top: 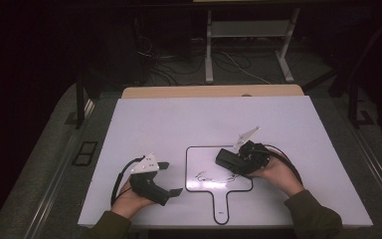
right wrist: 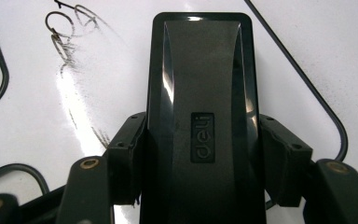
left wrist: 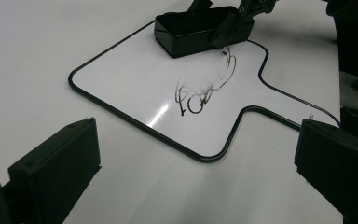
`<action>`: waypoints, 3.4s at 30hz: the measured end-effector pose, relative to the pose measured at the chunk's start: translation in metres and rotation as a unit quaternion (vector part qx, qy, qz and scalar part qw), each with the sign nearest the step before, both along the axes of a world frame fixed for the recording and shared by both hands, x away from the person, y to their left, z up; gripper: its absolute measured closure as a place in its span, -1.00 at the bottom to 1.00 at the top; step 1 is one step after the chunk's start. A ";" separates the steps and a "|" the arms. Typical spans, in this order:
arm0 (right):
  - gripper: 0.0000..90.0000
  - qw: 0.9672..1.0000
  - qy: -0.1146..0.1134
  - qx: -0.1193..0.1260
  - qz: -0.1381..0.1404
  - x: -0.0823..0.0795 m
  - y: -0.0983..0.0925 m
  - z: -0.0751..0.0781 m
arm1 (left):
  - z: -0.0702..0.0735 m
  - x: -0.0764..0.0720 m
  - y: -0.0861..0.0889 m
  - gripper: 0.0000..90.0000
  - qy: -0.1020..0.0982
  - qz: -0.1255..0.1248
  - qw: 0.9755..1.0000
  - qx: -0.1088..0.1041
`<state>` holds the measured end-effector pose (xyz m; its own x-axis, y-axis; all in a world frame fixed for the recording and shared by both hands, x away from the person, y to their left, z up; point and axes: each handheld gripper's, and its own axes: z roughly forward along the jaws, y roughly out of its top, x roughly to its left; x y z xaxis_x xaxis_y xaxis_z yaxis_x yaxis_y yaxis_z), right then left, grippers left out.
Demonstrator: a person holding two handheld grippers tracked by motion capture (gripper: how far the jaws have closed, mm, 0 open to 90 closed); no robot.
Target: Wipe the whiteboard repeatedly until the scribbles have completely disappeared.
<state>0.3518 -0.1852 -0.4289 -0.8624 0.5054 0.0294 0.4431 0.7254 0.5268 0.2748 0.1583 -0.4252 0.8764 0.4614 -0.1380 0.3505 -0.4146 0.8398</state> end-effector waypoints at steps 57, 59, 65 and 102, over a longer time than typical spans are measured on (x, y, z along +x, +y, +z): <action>-0.14 0.998 0.005 -0.005 0.060 -0.034 0.015 0.001 | 0.000 0.000 -0.002 -1.00 -0.001 0.000 1.000 -0.001; -0.14 0.998 0.010 0.001 0.066 -0.037 0.018 0.001 | 0.000 0.000 -0.002 -1.00 -0.001 0.000 1.000 -0.001; -0.14 0.998 0.013 0.001 0.066 -0.035 0.020 0.001 | 0.000 0.000 -0.002 -1.00 0.000 0.001 1.000 -0.002; -0.14 0.996 0.004 0.001 0.094 -0.035 0.048 0.001 | 0.000 0.000 -0.002 -1.00 0.000 -0.002 1.000 0.002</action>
